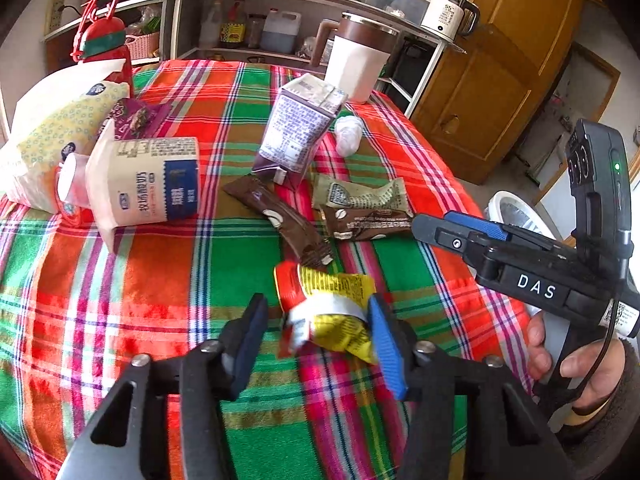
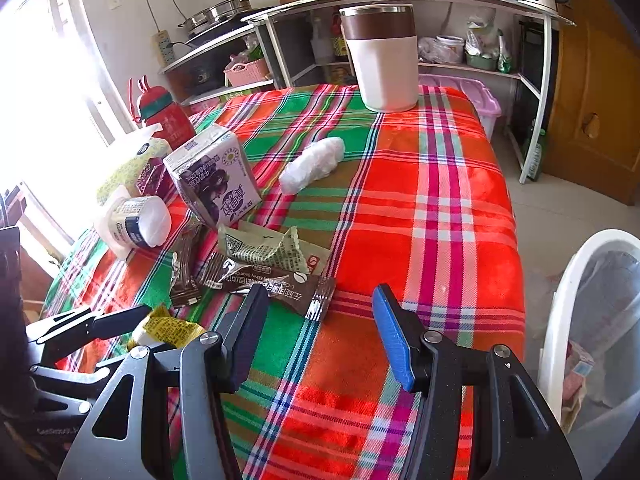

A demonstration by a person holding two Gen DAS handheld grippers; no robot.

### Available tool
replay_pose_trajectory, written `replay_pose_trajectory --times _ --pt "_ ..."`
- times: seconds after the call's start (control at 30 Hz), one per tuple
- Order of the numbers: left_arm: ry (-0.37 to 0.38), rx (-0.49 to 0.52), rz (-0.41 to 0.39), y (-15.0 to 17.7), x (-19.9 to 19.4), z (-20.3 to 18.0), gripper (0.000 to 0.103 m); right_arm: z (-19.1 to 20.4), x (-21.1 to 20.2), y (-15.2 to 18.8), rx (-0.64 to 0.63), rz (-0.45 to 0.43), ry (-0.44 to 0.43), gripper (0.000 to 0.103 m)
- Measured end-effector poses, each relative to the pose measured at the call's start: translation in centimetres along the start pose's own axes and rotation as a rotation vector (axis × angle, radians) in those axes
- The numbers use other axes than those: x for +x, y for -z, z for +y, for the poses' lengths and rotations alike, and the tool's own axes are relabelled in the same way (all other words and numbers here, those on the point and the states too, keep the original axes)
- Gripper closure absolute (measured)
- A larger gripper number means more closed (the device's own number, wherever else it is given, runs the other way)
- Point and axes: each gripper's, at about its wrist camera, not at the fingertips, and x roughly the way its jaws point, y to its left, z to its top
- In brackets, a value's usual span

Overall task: Collect trash
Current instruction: 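Move the left tool back to the table and grasp the yellow snack wrapper, then grasp the brown chocolate wrapper with the right tool while the left tool holds the yellow wrapper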

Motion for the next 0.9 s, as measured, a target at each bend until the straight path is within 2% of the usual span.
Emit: replay_pose_trajectory --times 0.07,0.33,0.53,0.6,0.7,0.8,0.9 --pt "-0.002 -0.006 -0.002 0.0 0.0 0.4 0.061 0.1 0.3 -0.1 0.005 0.008 -0.023 0.048" --pt "-0.025 -0.045 -0.018 0.3 -0.9 2.3 0.062 1.1 0.4 0.4 -0.019 0.02 -0.145 0.048" --pt "-0.058 -0.084 -0.028 0.7 -1.9 4.5 0.062 2.9 0.3 1.5 -0.08 0.09 -0.225 0.048" --pt "-0.063 -0.092 -0.03 0.8 -2.1 4.9 0.062 3.3 -0.3 1.5 -0.104 0.054 -0.199 0.048" --pt "-0.06 -0.097 -0.03 0.9 -2.2 5.4 0.062 3.4 -0.7 1.2 -0.133 -0.006 -0.064 0.048" --pt "-0.059 -0.102 -0.03 0.8 -2.1 5.4 0.062 4.2 0.2 1.2 -0.196 0.025 -0.059 0.048" --pt "-0.055 -0.107 -0.03 0.7 -2.1 5.4 0.062 4.8 0.9 1.0 -0.231 0.02 -0.037 0.048"
